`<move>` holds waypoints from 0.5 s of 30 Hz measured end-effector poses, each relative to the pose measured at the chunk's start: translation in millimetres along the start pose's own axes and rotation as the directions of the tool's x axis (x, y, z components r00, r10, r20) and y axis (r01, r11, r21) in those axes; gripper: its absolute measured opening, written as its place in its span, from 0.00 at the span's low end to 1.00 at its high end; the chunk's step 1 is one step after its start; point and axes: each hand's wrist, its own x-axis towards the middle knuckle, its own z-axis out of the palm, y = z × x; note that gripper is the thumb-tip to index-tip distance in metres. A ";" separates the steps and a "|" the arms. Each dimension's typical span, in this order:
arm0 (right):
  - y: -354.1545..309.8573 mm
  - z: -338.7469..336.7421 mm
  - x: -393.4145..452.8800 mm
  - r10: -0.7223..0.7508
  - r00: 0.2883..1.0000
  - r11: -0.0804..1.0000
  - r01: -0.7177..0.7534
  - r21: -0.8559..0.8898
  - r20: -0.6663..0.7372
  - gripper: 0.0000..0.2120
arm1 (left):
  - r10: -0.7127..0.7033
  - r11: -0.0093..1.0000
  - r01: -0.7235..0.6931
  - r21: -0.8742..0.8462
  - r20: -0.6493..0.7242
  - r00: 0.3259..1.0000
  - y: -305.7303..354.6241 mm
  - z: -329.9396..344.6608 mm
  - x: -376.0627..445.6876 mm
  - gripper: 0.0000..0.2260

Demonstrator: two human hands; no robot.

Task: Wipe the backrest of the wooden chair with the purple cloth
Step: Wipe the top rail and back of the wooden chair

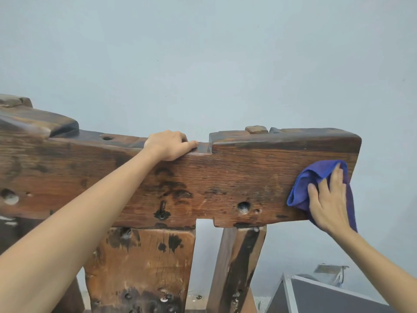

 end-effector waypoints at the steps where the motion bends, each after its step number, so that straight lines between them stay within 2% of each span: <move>1: -1.2 -7.7 12.6 -0.024 1.000 1.000 0.024 0.000 -0.015 0.25 | -0.001 1.000 0.001 0.008 -0.008 1.000 0.1 0.3 1.1 0.27; 4: -25.7 -25.3 41.7 -0.170 0.982 0.986 0.169 -0.009 -0.085 0.26 | -0.010 1.000 0.010 0.025 -0.018 1.000 -0.5 1.9 2.4 0.27; 7: -65.1 -26.9 53.3 -0.394 0.915 0.917 0.385 -0.109 -0.084 0.25 | -0.012 1.000 0.012 0.010 -0.006 1.000 0.7 3.6 4.0 0.27; 10: -102.6 -11.8 43.0 -0.536 0.842 0.840 0.524 -0.141 -0.060 0.23 | -0.020 1.000 0.020 0.008 0.010 1.000 -0.9 3.1 4.1 0.26; 11: -107.1 -4.2 36.7 -0.614 0.789 0.782 0.604 -0.155 -0.017 0.21 | -0.019 1.000 0.019 0.013 0.015 1.000 -1.5 2.4 3.5 0.26; 13: -99.4 4.6 26.8 -0.780 0.610 0.586 0.790 -0.182 0.140 0.21 | -0.017 1.000 0.017 0.014 0.027 0.999 -2.3 1.5 2.7 0.27; 14: -87.3 3.9 26.6 -0.824 0.526 0.497 0.850 -0.176 0.209 0.22 | -0.012 1.000 0.012 0.016 0.035 0.999 -1.5 1.3 3.6 0.28; 15: -72.7 2.2 29.0 -0.844 0.478 0.448 0.878 -0.169 0.243 0.23 | -0.009 1.000 0.009 0.018 0.040 0.999 -0.8 1.4 4.6 0.29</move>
